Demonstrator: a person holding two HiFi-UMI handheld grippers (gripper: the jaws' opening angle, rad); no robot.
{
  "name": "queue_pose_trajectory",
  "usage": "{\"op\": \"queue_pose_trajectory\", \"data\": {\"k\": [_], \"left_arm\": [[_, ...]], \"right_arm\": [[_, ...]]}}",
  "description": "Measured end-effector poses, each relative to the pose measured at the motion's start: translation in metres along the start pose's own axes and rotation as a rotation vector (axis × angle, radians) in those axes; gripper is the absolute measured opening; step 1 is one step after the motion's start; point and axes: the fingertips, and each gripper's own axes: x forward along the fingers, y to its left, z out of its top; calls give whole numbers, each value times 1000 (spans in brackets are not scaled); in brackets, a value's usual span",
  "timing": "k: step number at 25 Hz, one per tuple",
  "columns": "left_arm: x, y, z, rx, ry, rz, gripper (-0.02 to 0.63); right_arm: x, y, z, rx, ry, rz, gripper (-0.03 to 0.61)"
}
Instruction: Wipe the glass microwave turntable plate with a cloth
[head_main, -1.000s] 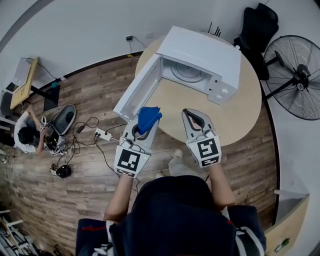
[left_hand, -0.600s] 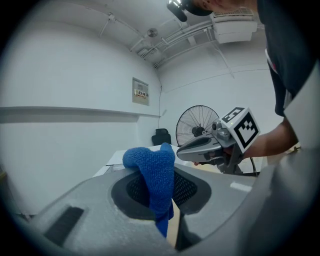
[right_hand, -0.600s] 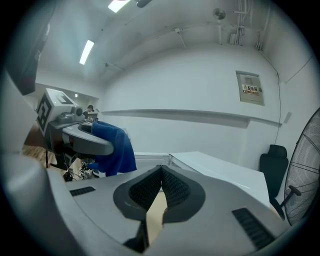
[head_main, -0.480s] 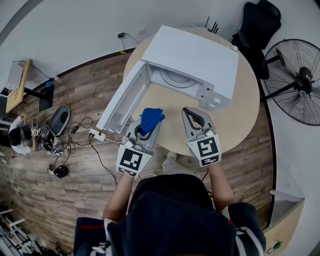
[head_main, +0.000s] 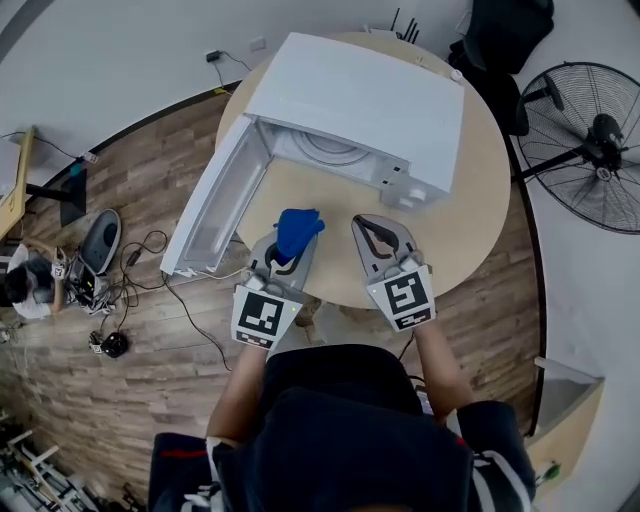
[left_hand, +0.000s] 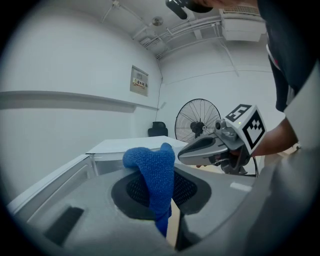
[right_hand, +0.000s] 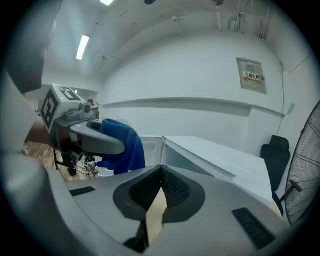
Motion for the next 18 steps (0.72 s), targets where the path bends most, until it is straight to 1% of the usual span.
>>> {"op": "queue_pose_trajectory", "data": {"k": [5, 9, 12, 15, 18], "left_arm": [[6, 5, -19, -25, 26, -21, 54], [5, 9, -43, -56, 70, -68, 54], [1, 15, -56, -57, 97, -90, 54], [0, 21, -68, -66, 109, -108, 54], [2, 27, -81, -55, 128, -134, 54]], "right_arm": [[6, 5, -19, -2, 46, 0, 11], [13, 12, -32, 13, 75, -18, 11], [20, 17, -41, 32, 94, -33, 11], [30, 24, -53, 19, 125, -33, 11], [43, 30, -67, -4, 159, -22, 11]]}}
